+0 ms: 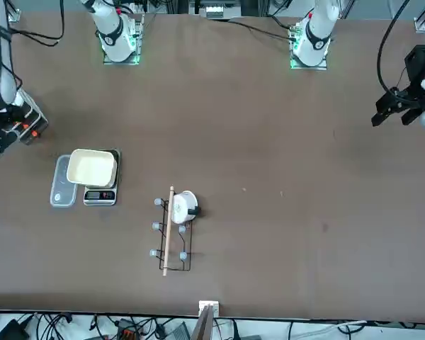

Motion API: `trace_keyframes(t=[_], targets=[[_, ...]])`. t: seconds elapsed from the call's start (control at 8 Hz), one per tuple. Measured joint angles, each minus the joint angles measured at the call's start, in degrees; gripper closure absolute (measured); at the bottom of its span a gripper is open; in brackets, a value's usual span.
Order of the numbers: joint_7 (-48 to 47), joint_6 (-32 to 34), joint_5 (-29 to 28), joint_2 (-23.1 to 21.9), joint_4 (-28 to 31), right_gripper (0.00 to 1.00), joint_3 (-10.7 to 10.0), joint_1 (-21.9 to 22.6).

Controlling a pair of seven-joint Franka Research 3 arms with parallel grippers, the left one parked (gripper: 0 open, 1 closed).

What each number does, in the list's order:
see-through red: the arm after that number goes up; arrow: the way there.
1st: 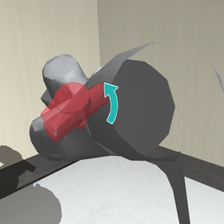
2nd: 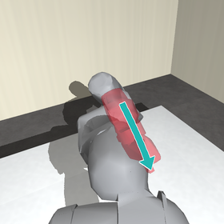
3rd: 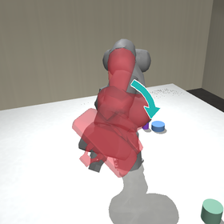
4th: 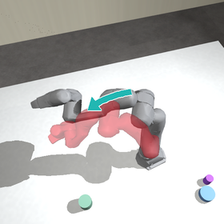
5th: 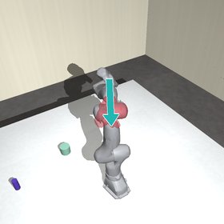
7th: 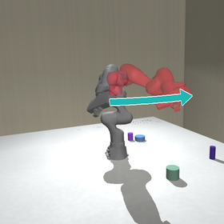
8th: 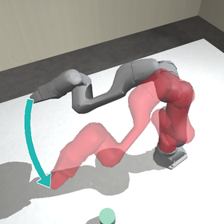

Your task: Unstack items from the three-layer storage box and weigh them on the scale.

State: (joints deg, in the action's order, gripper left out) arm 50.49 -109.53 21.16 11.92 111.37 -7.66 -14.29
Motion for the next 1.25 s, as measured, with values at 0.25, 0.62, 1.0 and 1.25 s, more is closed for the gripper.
trace_keyframes(t=[0.25,0.62,1.0,1.25], targets=[[2.9,-6.4,0.4,-0.1,4.2,0.07,0.0,-3.2],[6.1,-12.7,5.6,-0.2,9.0,0.19,0.0,-5.8],[6.1,-15.1,7.1,-0.2,11.5,0.38,0.0,-7.5],[6.2,-15.2,7.2,-0.2,11.7,0.41,0.0,-8.2]])
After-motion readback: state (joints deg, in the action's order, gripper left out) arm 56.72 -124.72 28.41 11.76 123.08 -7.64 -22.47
